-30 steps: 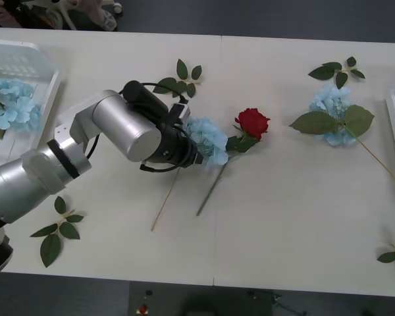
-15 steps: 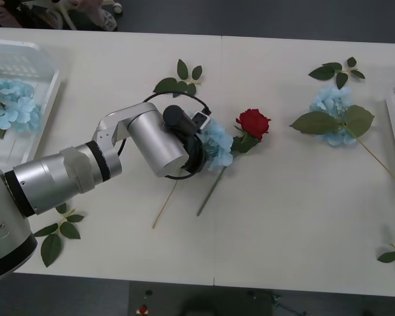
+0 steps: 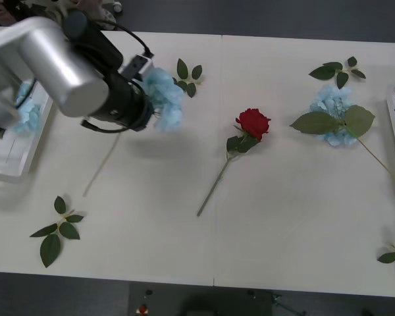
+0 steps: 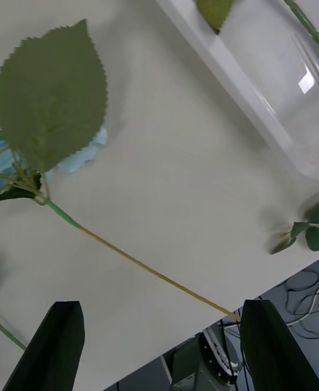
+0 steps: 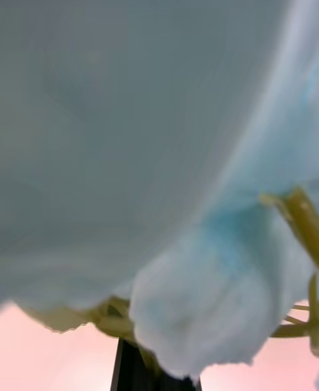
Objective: Put the red flowers into the right box and the blue flowers into the left box
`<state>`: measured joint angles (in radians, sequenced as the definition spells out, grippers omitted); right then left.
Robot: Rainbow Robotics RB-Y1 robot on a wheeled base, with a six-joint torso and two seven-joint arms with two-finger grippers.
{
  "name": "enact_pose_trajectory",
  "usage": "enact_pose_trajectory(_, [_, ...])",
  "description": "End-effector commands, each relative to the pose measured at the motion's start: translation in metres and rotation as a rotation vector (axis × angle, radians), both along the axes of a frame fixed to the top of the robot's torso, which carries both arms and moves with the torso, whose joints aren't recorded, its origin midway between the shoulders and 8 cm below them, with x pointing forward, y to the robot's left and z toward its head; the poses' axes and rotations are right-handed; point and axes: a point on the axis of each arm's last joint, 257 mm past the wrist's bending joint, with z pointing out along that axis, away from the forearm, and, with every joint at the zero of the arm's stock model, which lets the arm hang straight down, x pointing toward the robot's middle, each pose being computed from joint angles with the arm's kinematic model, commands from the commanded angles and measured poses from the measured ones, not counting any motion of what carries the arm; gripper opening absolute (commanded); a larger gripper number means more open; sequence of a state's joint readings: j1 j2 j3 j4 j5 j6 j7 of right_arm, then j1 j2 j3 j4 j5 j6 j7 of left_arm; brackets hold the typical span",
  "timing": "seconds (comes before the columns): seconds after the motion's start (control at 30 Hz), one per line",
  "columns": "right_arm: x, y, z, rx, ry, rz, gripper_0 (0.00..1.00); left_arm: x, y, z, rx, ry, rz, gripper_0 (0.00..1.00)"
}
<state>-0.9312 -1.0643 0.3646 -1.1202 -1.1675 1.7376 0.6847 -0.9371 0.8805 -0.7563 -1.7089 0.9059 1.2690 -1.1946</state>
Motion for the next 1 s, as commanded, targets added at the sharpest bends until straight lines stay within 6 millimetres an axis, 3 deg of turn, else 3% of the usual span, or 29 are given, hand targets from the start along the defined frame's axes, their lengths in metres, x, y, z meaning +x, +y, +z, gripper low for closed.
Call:
enact_pose_trajectory(0.03, [0.02,0.017,-0.002,-0.024,-0.004,0.069,0.69,-0.013,0.102,0.082,0.277,-0.068,-0.035,0.0])
enact_pose_trajectory(0.07, [0.024,0.017,-0.006,-0.049,0.007,0.092,0.69,-0.024,0.142,0.089,0.355,-0.038,0.002,0.0])
enact_pose_trajectory(0.13, [0.027,0.015,-0.015,-0.089,0.022,0.142,0.69,-0.044,0.196,0.093,0.441,0.029,0.026,0.0])
enact_pose_trajectory(0.2, [0.027,0.011,-0.025,-0.137,0.035,0.218,0.69,-0.068,0.25,0.086,0.542,0.117,0.033,0.0])
enact_pose_trajectory(0.23, [0.028,0.01,-0.027,-0.153,0.035,0.247,0.69,-0.075,0.266,0.083,0.573,0.143,0.031,0.0])
enact_pose_trajectory(0.27, [0.027,0.006,-0.033,-0.183,0.046,0.292,0.69,-0.092,0.3,0.074,0.636,0.201,0.033,0.0])
enact_pose_trajectory(0.33, [0.025,0.001,-0.041,-0.222,0.064,0.349,0.69,-0.114,0.346,0.056,0.72,0.271,0.039,0.0])
enact_pose_trajectory(0.43, [0.023,-0.002,-0.049,-0.251,0.083,0.393,0.69,-0.119,0.4,0.045,0.783,0.275,0.115,0.0])
enact_pose_trajectory(0.57, [0.022,0.0,-0.064,-0.264,0.105,0.414,0.69,-0.096,0.47,0.045,0.822,0.196,0.251,0.0])
enact_pose_trajectory(0.67, [0.023,0.005,-0.074,-0.274,0.114,0.438,0.69,-0.082,0.496,0.041,0.818,0.16,0.288,0.0])
enact_pose_trajectory(0.83, [0.027,0.018,-0.083,-0.27,0.111,0.476,0.69,-0.066,0.506,0.029,0.817,0.127,0.242,0.0])
enact_pose_trajectory(0.93, [0.029,0.023,-0.089,-0.274,0.11,0.499,0.69,-0.06,0.5,0.025,0.826,0.116,0.222,0.25])
enact_pose_trajectory(0.97, [0.03,0.026,-0.094,-0.28,0.113,0.517,0.69,-0.055,0.497,0.026,0.834,0.101,0.212,0.56])
enact_pose_trajectory(1.0, [0.03,0.028,-0.095,-0.284,0.115,0.523,0.69,-0.053,0.497,0.027,0.835,0.091,0.208,0.67])
